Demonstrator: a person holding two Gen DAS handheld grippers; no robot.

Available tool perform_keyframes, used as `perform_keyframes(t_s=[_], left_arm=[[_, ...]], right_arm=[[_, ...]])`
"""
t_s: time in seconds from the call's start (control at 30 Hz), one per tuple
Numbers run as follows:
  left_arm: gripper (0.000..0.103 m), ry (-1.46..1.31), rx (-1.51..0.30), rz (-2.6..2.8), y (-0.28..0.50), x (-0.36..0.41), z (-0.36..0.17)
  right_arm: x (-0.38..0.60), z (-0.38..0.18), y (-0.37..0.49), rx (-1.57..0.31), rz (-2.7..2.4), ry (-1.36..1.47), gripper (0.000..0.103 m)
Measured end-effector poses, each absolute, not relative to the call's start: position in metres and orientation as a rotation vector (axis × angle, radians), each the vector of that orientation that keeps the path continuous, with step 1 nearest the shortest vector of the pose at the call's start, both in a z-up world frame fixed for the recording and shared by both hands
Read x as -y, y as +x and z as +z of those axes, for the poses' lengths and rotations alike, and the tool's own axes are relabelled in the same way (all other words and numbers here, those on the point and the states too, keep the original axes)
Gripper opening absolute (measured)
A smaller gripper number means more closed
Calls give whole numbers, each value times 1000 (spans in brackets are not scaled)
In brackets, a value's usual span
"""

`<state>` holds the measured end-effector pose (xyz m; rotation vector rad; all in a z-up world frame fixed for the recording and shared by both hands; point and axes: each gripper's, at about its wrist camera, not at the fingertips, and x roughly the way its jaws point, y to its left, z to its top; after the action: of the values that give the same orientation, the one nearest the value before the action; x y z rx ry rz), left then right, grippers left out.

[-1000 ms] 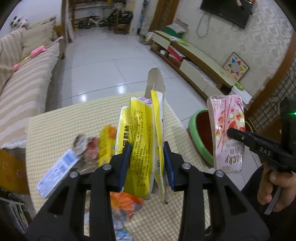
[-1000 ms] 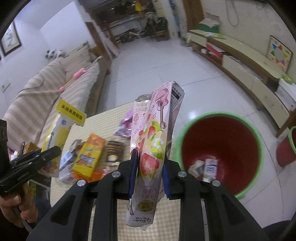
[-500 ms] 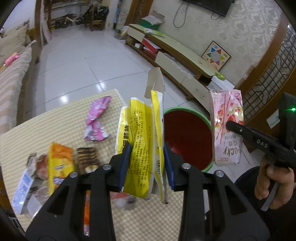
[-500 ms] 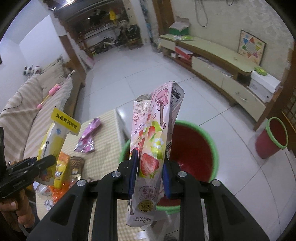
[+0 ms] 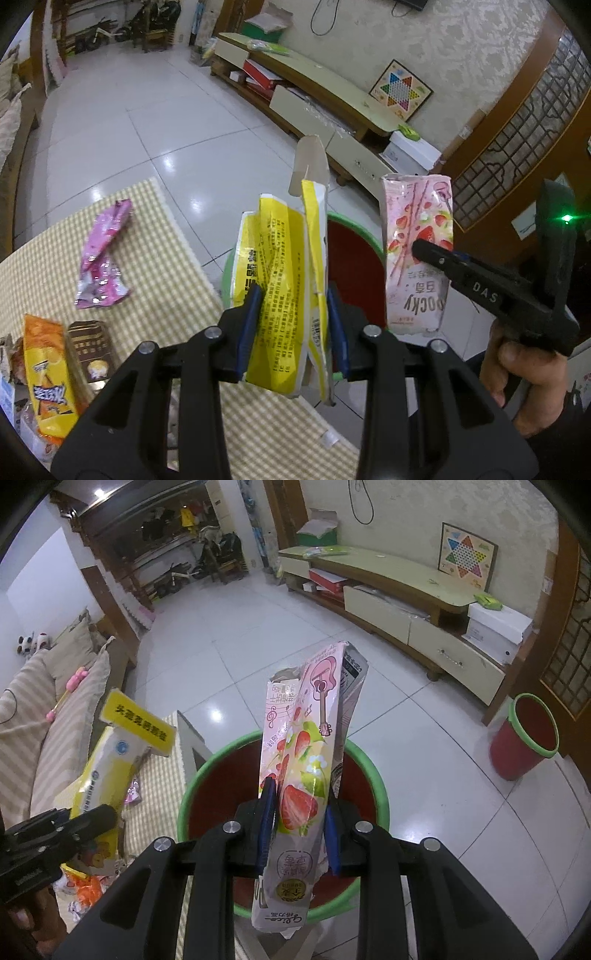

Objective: Collect trash
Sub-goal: 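Carry the yellow wrapper and pink box over the green bin and release both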

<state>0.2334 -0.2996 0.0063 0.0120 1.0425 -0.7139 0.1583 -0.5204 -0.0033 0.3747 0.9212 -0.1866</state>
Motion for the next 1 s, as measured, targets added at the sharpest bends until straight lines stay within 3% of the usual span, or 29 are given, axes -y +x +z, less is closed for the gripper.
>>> perform_keyframes(t_s=[0.7, 0.73, 0.77, 0.87, 0.97, 1.0], left_arm=[[39, 9, -1088, -727, 247, 336, -10], [48, 5, -1087, -724, 247, 336, -10], [66, -7, -1084, -717, 248, 335, -9], [85, -38, -1060, -706, 249, 330, -4], [98, -57, -1047, -678, 251, 319, -1], [97, -64, -1043, -665, 252, 315, 1]], right_arm=[[527, -17, 160, -949, -197, 399, 24], [526, -17, 161, -951, -200, 399, 26], [526, -18, 161, -955, -204, 399, 28], [524, -18, 162, -953, -203, 391, 36], [519, -16, 162, -945, -208, 364, 58], [517, -15, 162, -939, -209, 357, 66]])
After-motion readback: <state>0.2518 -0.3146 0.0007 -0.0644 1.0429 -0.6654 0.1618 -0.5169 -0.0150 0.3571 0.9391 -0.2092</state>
